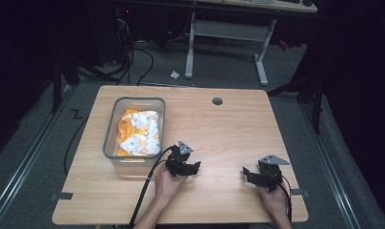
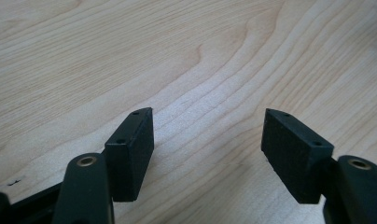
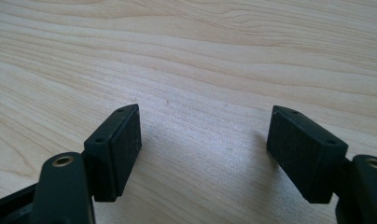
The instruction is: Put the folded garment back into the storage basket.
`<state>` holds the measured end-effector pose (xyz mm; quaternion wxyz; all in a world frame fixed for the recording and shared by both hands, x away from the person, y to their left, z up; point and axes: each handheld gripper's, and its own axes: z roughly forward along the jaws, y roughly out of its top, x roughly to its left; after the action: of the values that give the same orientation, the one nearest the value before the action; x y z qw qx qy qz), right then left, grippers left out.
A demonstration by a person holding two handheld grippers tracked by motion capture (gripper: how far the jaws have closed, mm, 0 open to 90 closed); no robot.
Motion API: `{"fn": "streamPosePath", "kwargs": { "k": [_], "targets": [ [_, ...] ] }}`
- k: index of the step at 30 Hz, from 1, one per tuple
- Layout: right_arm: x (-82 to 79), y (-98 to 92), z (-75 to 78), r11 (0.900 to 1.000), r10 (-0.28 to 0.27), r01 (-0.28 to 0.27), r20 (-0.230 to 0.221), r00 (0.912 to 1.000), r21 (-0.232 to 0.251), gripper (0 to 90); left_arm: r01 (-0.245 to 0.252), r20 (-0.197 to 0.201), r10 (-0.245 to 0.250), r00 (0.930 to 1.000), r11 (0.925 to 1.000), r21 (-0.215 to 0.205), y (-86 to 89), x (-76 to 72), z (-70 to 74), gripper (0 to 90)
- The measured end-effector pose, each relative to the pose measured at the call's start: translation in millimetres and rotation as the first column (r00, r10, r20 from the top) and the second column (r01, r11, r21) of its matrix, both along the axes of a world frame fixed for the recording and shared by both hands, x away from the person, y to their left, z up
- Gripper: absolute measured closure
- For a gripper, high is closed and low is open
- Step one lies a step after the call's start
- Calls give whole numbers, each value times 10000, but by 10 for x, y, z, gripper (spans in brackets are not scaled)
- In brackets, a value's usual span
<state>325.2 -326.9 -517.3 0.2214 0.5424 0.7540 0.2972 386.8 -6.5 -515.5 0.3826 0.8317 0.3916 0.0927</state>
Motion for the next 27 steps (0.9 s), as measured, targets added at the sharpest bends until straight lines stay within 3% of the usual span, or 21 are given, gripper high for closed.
{"fn": "streamPosePath", "kwargs": {
  "k": [11, 14, 16, 17, 27],
  "targets": [
    [0, 0, 0, 10000, 4, -4, -1, 10000, 3, 264, -174, 29, 173, 9998, 9994, 306, 26, 45, -41, 345],
    [0, 0, 0, 10000, 2, -2, -3, 10000, 5, 264, -183, 258, 174, 9995, 9991, 372, 12, 40, -59, 339],
    [0, 0, 0, 10000, 3, -3, 0, 10000, 2, 264, -174, 777, 129, 9969, 9982, 577, -9, 19, -98, 322],
    [0, 0, 0, 10000, 1, -1, -1, 10000, 4, 264, -219, 809, 168, 9966, 9978, 633, -16, 14, -97, 316],
    [0, 0, 0, 10000, 5, -5, -2, 10000, 4, 264, -295, 776, 247, 9967, 9977, 610, -14, 10, -97, 304]
  ]
}}
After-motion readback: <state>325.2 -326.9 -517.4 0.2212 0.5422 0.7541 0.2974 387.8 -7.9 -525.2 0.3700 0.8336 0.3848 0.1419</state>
